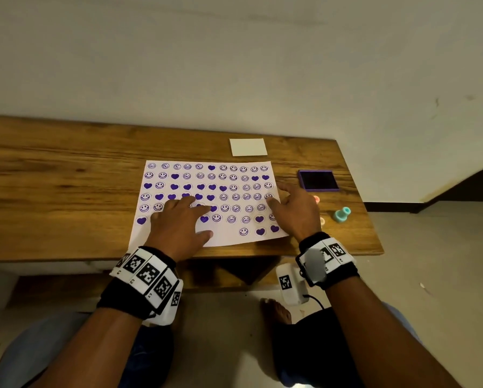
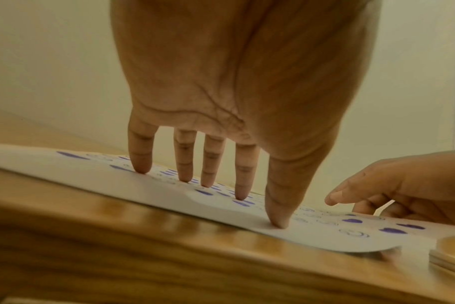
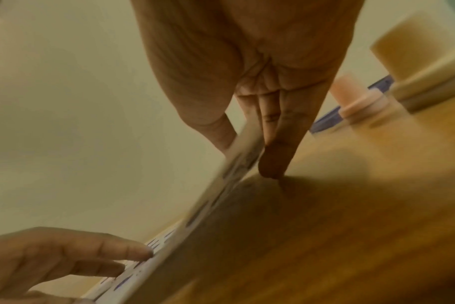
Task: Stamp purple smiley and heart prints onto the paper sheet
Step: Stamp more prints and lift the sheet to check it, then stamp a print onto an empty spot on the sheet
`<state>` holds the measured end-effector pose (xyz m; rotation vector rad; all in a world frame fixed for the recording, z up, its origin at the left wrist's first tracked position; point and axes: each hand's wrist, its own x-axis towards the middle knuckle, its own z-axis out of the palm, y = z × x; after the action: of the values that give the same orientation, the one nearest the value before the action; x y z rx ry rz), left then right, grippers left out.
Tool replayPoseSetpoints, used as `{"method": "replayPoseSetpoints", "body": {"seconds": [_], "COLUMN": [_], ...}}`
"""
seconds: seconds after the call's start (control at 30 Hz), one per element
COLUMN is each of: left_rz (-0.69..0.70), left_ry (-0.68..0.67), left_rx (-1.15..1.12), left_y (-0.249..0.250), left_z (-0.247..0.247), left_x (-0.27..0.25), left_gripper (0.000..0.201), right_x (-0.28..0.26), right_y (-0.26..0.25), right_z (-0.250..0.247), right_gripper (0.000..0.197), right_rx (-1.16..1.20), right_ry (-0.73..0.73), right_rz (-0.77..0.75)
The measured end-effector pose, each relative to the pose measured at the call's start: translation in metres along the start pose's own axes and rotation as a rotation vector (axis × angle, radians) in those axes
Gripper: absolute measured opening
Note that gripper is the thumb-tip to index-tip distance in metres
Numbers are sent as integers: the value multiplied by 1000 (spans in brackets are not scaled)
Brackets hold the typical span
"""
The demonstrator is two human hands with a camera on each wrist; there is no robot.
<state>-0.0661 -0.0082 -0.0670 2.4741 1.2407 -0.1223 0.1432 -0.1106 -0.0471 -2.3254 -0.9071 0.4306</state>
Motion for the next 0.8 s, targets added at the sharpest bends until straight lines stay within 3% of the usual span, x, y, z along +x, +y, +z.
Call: {"method": "replayPoseSetpoints", "body": {"seconds": [0.13,0.4,0.6,0.8], "left_rz": [-6,1,0,45], "left_ry": [4,12,17,118], "left_rx": [7,11,14,-50], "left_y": [1,2,2,3], "left_z": [0,0,0,0], "left_x": [0,-1,-2,-7], "left_gripper": [63,63,63,57], "right_x": [2,-1,-4,-13], "right_y": [1,2,4,16], "right_z": [-13,-27,-32,-41], "right_gripper": [43,21,17,16], "right_rx": [-38,-25,1,38], "right_ry": [13,87,142,186], "right_rz": [39,-22,-36,-22]}}
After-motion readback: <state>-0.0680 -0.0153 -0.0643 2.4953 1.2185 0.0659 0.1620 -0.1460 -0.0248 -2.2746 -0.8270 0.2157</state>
